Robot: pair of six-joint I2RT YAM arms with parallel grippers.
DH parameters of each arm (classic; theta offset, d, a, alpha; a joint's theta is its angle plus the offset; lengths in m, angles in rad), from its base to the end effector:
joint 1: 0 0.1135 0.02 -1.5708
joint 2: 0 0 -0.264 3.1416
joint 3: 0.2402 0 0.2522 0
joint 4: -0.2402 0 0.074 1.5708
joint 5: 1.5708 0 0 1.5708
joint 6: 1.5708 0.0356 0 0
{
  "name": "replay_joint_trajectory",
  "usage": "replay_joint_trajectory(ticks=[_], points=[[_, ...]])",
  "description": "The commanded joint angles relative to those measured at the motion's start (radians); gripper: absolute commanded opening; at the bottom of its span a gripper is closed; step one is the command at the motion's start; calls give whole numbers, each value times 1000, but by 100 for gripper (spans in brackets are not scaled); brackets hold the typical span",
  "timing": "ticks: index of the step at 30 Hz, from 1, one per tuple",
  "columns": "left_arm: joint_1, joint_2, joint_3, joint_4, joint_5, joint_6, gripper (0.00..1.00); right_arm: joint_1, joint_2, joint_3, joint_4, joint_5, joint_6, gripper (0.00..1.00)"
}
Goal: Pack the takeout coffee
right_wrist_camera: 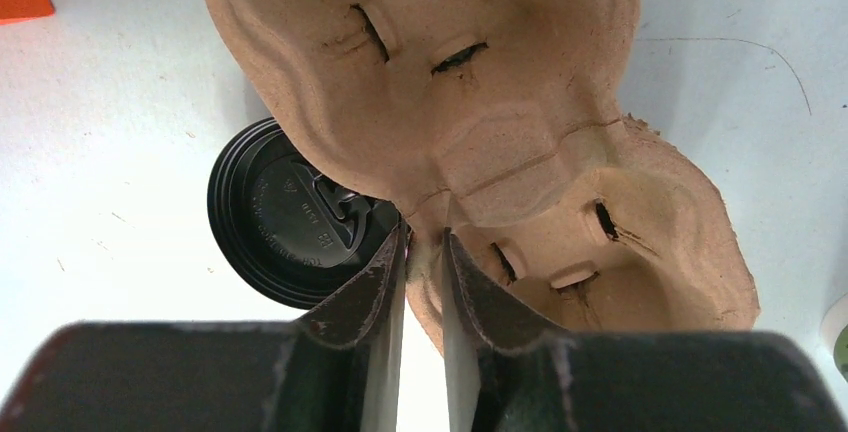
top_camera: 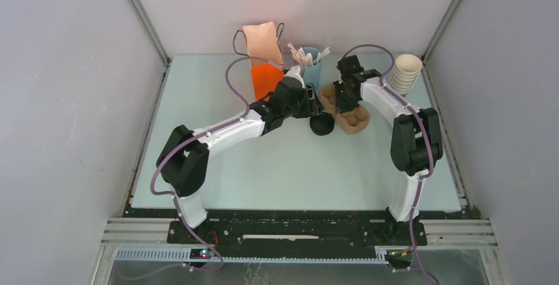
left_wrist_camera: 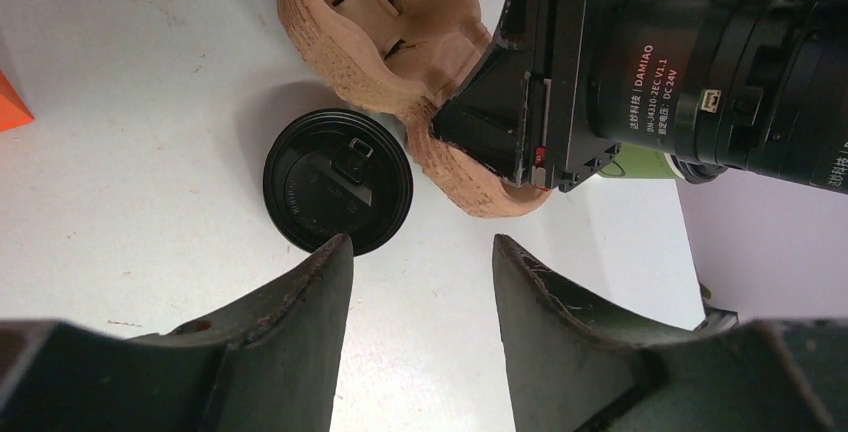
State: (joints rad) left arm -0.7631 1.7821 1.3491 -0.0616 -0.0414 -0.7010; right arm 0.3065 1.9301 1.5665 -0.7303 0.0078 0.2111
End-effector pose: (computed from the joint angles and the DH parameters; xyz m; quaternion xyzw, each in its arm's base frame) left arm 0.3041 -0.2888 0.2713 0.0161 0.8584 -0.3293 0.3930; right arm 0.3942 0.1245 0.2322 -0.0454 0.9706 0.0568 0.2293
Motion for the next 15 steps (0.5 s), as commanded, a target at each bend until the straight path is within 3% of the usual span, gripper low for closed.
replay_joint_trajectory(ticks=[1,3,10,12,14,15], points=[[5,10,-8,39,-7,-8,58,1,-10,38,12,10,3,31],[5,18,-5,39,-6,-8,58,-2,-11,37,17,3,6,36],[5,32,-2,42,5,-11,58,-11,1,40,12,-36,11,33],[4,34,-2,42,5,-10,58,-16,0,41,14,-47,16,29],[4,38,-2,42,5,-11,58,-19,-3,39,15,-54,21,17],[5,41,-1,42,5,-10,58,-21,-5,38,17,-59,21,16]])
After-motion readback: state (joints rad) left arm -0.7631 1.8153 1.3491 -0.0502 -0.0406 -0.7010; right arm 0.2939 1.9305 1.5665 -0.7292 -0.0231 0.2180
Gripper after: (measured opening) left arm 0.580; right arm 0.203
